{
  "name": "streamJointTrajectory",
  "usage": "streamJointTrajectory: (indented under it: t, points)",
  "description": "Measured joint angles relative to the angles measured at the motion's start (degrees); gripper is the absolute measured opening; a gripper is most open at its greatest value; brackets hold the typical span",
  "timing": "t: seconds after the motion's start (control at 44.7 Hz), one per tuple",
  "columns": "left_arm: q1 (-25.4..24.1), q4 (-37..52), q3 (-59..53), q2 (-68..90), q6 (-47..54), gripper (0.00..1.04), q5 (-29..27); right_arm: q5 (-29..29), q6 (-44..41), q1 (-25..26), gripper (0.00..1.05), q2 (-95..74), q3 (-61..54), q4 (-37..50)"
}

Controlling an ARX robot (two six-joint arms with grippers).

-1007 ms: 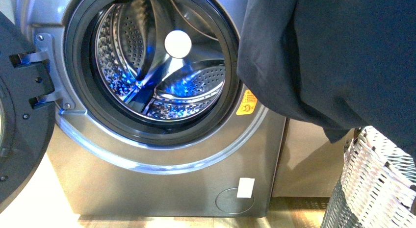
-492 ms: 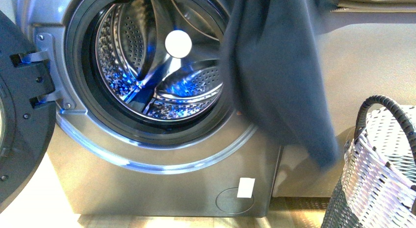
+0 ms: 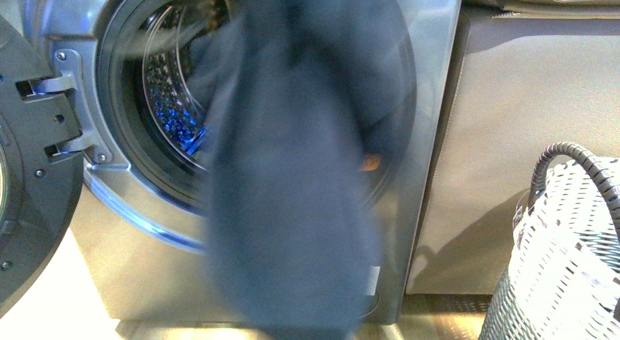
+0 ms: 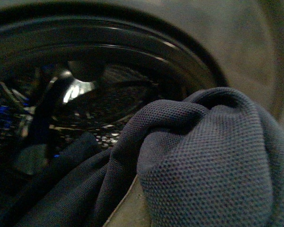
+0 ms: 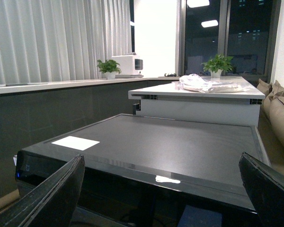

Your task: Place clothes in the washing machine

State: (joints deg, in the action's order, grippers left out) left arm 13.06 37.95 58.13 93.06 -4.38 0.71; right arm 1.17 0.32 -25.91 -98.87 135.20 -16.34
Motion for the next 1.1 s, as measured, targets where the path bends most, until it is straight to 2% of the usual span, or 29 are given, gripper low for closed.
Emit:
streamJointTrajectory:
  t: [0.224,0.559,0.85,1.096]
  points:
    - [-3.6,5.2,0.7,5.9,7.6,0.07,-2.3,0.0,0.0,0.0,0.97,0.0,0.0,0.0]
    - [-4.4,10.4,10.5,23.5,12.9,0.07,-5.2,0.0,0.0,0.0,0.97,0.0,0.0,0.0]
    - [-4.3,5.6,28.9,37.8,12.7,0.07,-7.2,0.0,0.0,0.0,0.97,0.0,0.0,0.0]
    - [-4.9,1.6,47.8,49.9,10.2,0.07,-11.8,0.0,0.0,0.0,0.97,0.0,0.0,0.0]
